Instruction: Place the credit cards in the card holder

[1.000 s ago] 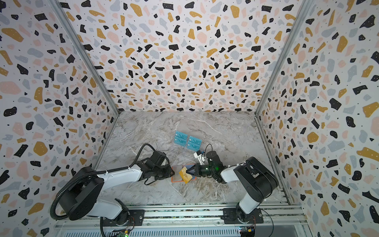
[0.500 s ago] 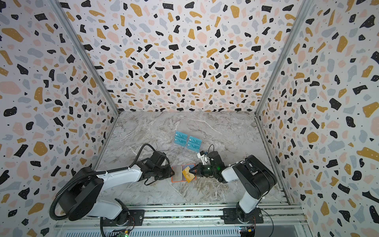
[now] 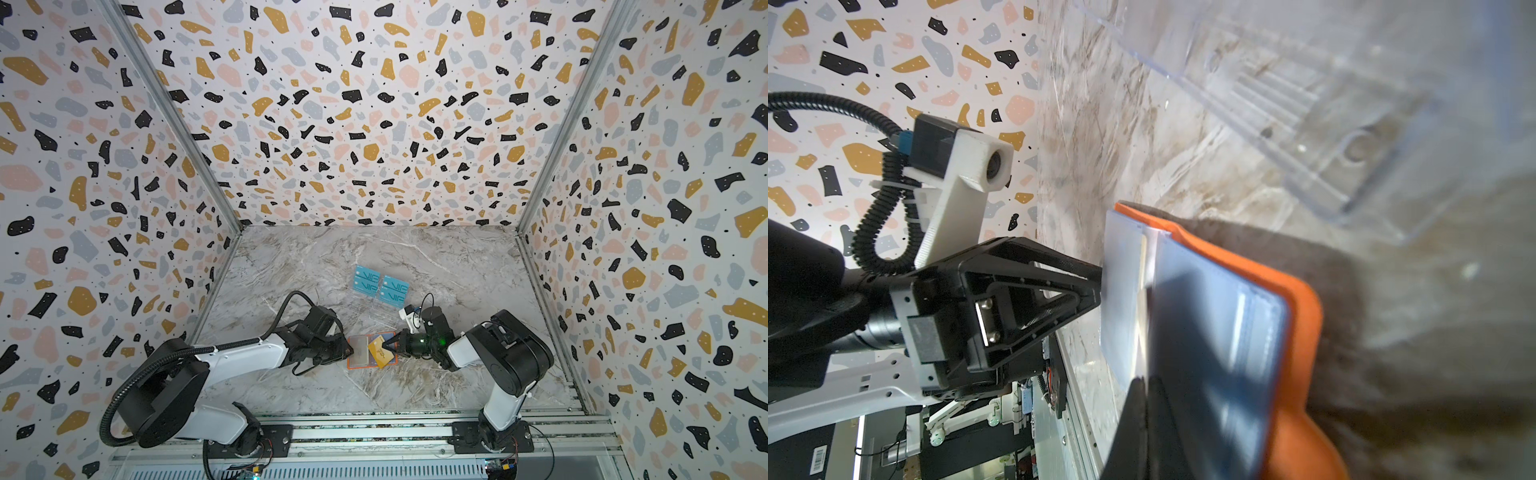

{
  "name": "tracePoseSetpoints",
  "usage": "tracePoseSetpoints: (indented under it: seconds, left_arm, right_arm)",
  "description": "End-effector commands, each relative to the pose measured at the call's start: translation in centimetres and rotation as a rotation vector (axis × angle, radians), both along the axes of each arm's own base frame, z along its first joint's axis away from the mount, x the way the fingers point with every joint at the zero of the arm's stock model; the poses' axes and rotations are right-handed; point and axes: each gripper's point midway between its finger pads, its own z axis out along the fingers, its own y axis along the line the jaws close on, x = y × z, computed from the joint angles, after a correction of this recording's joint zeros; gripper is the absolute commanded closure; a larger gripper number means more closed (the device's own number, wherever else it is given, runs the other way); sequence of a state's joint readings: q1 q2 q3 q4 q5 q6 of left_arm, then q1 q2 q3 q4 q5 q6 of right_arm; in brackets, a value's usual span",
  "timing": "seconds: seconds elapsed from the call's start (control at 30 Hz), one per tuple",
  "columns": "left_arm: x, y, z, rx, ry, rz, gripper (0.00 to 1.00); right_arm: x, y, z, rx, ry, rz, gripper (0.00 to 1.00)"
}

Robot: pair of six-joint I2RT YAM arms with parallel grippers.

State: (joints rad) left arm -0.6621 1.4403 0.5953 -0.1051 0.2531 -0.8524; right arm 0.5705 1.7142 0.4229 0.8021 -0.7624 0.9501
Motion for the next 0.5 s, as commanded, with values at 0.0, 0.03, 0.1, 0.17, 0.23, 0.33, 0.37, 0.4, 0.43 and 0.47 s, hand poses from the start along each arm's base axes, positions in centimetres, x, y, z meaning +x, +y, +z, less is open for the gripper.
tracePoseSetpoints:
  seconds: [0.0, 0.03, 0.1, 0.17, 0.23, 0.33, 0.37, 0.4, 0.43, 0.47]
  left_arm:
    - [-0.9, 0.7, -0.6, 0.019, 0.035, 0.002, 0.68]
    - [-0.9, 0.7, -0.6, 0.018, 0.035, 0.000, 0.68]
    - [-0.9, 0.7, -0.6, 0.018, 0.033, 0.000, 0.68]
    - [-1.0, 0.7, -0.6, 0.016, 0.034, -0.001, 0.68]
    - [-1.0, 0.7, -0.5, 0.012, 0.032, -0.002, 0.68]
    - [-1.0, 0.7, -0.5, 0.010, 0.032, 0.001, 0.68]
    - [-1.0, 0.7, -0.4, 0.009, 0.031, 0.001, 0.68]
    - [-1.1, 0.7, -0.4, 0.008, 0.029, 0.001, 0.68]
    - [-1.1, 0.7, -0.4, 0.008, 0.029, 0.001, 0.68]
    - [-1.1, 0.7, -0.4, 0.008, 0.029, 0.001, 0.68]
  right_arm:
    - [0.6, 0.3, 0.4, 0.011, -0.012, -0.009, 1.00]
    - [0.7, 0.3, 0.4, 0.009, -0.015, -0.013, 1.00]
    - [0.8, 0.3, 0.4, 0.004, -0.019, -0.019, 1.00]
    - [1.0, 0.4, 0.3, -0.005, -0.019, -0.016, 1.00]
    - [1.0, 0.6, 0.3, -0.005, -0.021, -0.010, 1.00]
    - [1.1, 1.1, 0.4, -0.003, -0.024, 0.001, 1.00]
    - [1.0, 1.3, 0.5, -0.002, -0.026, 0.004, 1.00]
    - [1.0, 1.3, 0.5, -0.002, -0.026, 0.006, 1.00]
    - [0.9, 1.5, 0.5, -0.002, -0.025, 0.009, 1.00]
    - [0.9, 1.5, 0.5, -0.003, -0.028, 0.009, 1.00]
